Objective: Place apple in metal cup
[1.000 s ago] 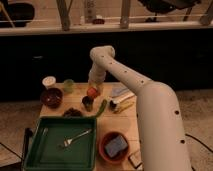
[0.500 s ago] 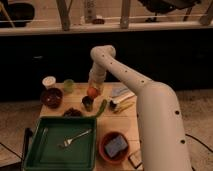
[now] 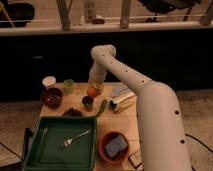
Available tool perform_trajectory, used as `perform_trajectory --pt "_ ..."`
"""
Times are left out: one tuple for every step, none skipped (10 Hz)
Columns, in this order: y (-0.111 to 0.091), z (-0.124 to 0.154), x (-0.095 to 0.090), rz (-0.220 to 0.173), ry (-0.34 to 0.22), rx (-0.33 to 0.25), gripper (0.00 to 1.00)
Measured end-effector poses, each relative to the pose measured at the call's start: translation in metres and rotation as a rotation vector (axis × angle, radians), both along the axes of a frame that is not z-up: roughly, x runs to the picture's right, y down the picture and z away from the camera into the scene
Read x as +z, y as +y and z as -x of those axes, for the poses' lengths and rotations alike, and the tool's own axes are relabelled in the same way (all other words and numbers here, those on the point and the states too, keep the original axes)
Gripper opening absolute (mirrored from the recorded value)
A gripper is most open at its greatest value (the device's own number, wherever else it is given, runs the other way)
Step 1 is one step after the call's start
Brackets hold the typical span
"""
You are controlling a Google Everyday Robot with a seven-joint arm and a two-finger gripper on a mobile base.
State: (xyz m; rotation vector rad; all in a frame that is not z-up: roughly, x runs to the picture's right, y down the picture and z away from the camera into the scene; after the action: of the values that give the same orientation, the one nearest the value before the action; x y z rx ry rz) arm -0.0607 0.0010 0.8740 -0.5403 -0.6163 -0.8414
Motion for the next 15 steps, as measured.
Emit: perform_trajectory --pt "-0.0004 0.0001 0.0000 0.000 -0.001 0.001 0.05" --pt "-0.0012 0.0000 -0.0002 0.000 -0.002 0.003 0.05" --pt "-0.0015 0.0000 -0.0004 0.000 -0.003 0.004 0.05" --pt "-0.0019 0.0001 -0.0006 0.000 -0.003 0.005 0.05" --pt "-0.0025 0.0001 -0.0008 0.000 -0.004 0.006 0.05" --pt "-0.0027 0.0000 -0.0008 0.000 -0.005 0.007 0.05" --pt "-0.0034 0.0000 -0.0010 0.000 -0.006 0.008 0.05" --pt "-0.0039 0.0002 -0.0012 0.000 -0.008 0.009 0.05" --pt "-0.0044 0.0003 -0.0014 0.000 -0.009 0.009 0.05" --pt "-0.0049 0.0002 -0.0016 0.000 -0.010 0.010 0.05" --pt "-0.0050 0.0004 -0.0015 0.000 -0.011 0.011 0.05" --pt "-0.0054 0.0004 -0.0016 0.000 -0.013 0.011 0.05" --pt "-0.0058 0.0002 -0.0017 0.000 -0.013 0.011 0.05" --pt "-0.0061 0.0003 -0.0017 -0.001 -0.015 0.011 0.05" --pt "-0.0069 0.0002 -0.0019 -0.002 -0.016 0.011 0.05"
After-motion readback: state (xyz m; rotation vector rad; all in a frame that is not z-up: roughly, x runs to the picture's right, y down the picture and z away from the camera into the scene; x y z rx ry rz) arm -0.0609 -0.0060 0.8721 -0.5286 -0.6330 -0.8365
